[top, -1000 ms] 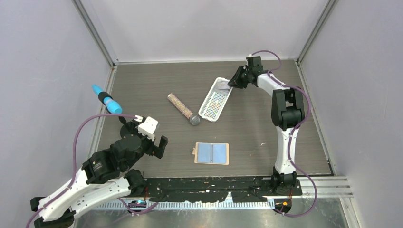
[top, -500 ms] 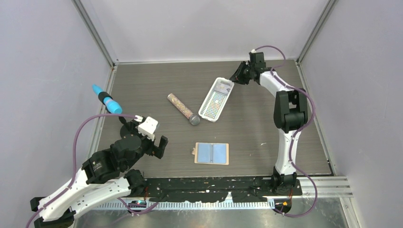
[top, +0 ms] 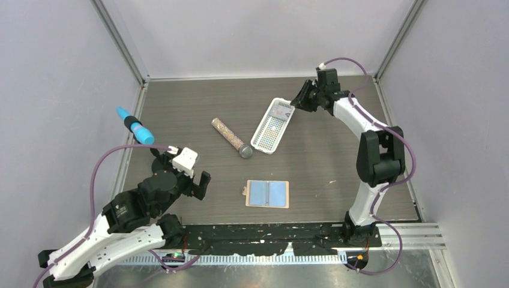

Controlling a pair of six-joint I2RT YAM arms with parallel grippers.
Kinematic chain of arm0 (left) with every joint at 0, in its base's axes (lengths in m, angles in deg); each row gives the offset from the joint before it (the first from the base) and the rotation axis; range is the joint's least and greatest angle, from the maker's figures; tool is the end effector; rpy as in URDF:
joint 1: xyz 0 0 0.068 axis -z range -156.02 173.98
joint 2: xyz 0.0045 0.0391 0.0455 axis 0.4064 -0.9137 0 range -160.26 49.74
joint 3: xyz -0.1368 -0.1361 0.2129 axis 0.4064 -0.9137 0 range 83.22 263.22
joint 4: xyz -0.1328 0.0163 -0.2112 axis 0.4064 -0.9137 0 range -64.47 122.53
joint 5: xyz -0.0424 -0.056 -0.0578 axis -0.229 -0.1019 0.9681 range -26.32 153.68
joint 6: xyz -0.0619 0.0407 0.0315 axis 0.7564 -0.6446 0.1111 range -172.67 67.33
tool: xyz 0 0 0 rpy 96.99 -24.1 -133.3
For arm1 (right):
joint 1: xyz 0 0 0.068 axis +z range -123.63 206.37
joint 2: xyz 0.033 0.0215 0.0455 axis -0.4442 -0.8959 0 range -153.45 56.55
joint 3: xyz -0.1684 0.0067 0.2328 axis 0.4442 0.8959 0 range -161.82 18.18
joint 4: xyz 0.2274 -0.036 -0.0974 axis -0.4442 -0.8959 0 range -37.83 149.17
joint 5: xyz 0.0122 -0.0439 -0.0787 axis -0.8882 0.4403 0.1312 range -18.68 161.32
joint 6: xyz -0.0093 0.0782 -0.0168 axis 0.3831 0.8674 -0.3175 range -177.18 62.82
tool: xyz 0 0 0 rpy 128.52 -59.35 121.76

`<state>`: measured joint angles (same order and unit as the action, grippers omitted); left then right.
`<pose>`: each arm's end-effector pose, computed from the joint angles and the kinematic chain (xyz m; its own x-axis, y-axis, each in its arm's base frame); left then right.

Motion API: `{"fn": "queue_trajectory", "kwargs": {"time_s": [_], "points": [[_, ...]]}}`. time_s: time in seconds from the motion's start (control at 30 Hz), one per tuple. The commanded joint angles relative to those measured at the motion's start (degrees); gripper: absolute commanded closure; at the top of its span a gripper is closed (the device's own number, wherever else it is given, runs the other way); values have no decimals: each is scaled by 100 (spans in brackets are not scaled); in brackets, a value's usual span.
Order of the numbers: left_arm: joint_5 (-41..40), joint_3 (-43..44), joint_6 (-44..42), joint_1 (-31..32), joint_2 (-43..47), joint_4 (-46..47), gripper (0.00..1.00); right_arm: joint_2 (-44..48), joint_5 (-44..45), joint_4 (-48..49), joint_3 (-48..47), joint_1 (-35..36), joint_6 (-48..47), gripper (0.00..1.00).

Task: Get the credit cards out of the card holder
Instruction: Remove the credit card from the card holder.

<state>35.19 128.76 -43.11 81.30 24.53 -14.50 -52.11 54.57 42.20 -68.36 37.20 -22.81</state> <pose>0.0743 -0.0542 0.3087 -0.3239 0.2344 -0.9166 0.4622 0.8845 0.0629 0.4448 0.1054 0.2572 -0.7367 0.4094 -0.5382 0.0196 0.8085 0.5881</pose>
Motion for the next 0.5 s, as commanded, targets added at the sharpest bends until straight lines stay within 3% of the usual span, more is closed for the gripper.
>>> {"fn": "queue_trajectory", "kwargs": {"time_s": [0.0,0.23,0.47], "points": [[32,-19,-112,-23,15,87,0,953,483,-80,716,526,-542,66],[255,-8,-148,-20,-15,98,2,2213,1126,-191,2260,1721,-841,63],[649,245,368,-19,-179,-29,5,3342,1045,587,4167,2609,-67,62]]}}
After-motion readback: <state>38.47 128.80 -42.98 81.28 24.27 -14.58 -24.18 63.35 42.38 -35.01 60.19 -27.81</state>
